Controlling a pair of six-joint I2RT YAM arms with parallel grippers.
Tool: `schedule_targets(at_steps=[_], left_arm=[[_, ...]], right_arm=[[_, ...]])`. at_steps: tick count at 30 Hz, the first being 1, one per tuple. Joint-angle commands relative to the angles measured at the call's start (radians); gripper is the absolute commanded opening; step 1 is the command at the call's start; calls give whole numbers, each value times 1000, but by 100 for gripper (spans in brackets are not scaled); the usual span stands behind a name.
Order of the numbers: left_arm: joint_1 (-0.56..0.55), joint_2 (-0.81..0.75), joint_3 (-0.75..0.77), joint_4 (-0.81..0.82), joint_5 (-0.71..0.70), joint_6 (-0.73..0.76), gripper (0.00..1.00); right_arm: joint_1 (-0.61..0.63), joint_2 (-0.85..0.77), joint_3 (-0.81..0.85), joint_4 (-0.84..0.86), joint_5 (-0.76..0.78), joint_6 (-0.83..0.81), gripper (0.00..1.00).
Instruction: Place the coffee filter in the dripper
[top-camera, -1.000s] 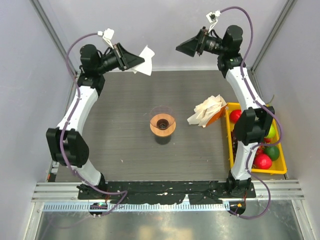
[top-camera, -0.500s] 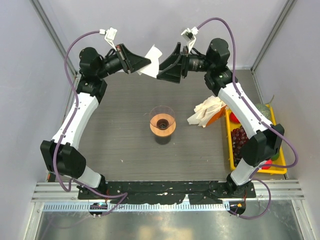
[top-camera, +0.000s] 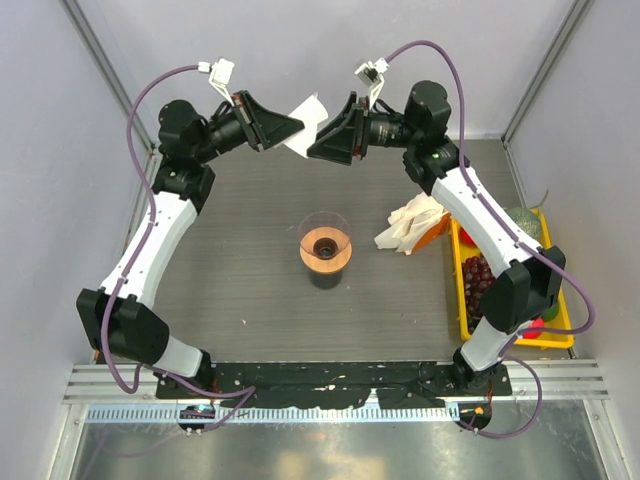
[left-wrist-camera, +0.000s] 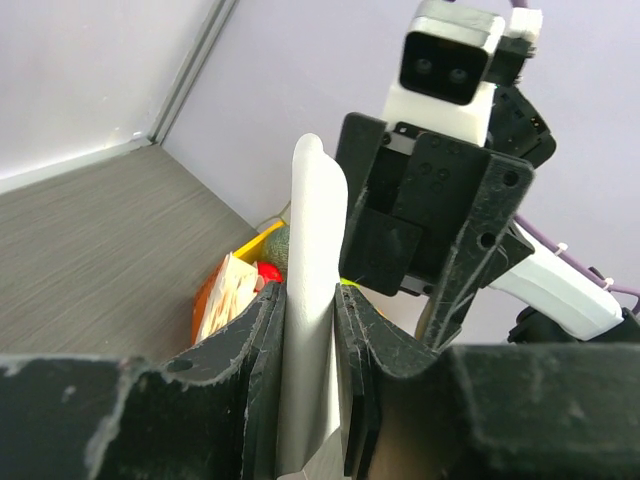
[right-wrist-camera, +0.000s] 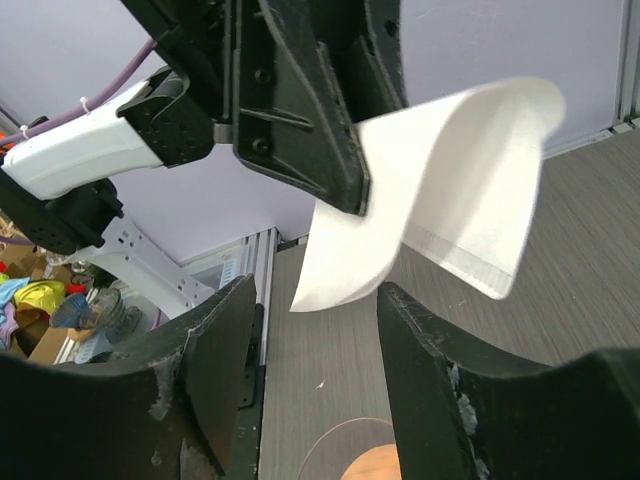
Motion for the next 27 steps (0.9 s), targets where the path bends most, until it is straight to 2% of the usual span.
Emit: schedule_targets(at_steps=[1,4,9,12,18,20,22,23,24,25,27], left_arm=[[-5,-43,0,53,-22,19,30],[-3,-46,3,48,-27,18,27],[-3,-46,-1,65,-22,12,28],[-3,-36,-1,74,-22,0,28],[-6,-30,-8,88,-30,-10,29],[-6,-35,-18,87,-41,-8,29],[-8,-41,-24,85,-47,-4,30],[-7,-46,-26,76,-53,3,30],[-6,-49,-27,64,-59,12,32],[-5,-55,-24,45,-64,25,38],[13,-73,-26,-16,-67,55,57]], right_arm=[[1,5,30,-23,34,16,58],[-10,-12,10,-36,21,12,57],[-36,-37,-18,-18,19,23,60],[-27,-22,-36,166,18,170,61],[7,35,-2,282,19,276,61],[19,47,13,285,21,278,56],[22,52,19,279,24,278,37],[24,55,22,267,22,276,22],[24,58,25,260,18,273,12],[24,55,34,225,12,252,5],[19,47,57,111,10,171,5]])
